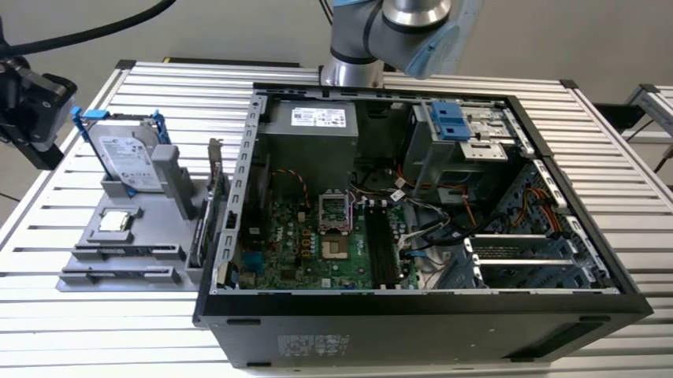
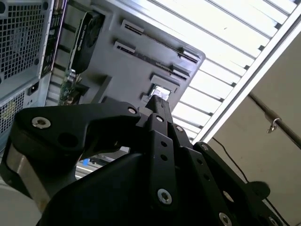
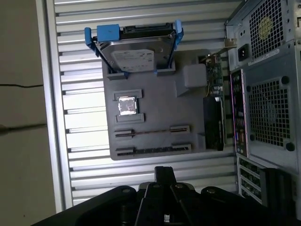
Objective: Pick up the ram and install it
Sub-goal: 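Pick up the ram and move it above insertion slot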
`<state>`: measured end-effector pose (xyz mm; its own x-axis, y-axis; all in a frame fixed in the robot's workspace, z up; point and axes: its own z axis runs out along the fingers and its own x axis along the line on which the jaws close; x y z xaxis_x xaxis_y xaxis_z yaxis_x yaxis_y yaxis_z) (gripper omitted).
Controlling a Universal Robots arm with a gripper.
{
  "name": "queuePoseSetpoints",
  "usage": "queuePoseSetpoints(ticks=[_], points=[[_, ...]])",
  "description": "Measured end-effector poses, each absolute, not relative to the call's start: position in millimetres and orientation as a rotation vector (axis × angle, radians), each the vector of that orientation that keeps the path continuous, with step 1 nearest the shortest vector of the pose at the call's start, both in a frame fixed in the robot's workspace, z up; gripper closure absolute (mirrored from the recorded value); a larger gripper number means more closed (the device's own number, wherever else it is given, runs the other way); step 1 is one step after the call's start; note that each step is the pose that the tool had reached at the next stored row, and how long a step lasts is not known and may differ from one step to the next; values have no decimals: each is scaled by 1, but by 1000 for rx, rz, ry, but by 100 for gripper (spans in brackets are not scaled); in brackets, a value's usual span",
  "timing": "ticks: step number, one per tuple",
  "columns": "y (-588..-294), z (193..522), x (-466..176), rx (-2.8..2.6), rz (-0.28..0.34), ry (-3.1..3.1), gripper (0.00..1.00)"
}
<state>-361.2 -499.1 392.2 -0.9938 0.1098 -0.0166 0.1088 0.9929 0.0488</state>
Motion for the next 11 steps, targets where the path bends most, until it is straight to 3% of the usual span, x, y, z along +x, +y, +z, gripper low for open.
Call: queuePoseSetpoints(ticks=[11], points=[[-499, 392, -361, 213, 74, 3114, 100]])
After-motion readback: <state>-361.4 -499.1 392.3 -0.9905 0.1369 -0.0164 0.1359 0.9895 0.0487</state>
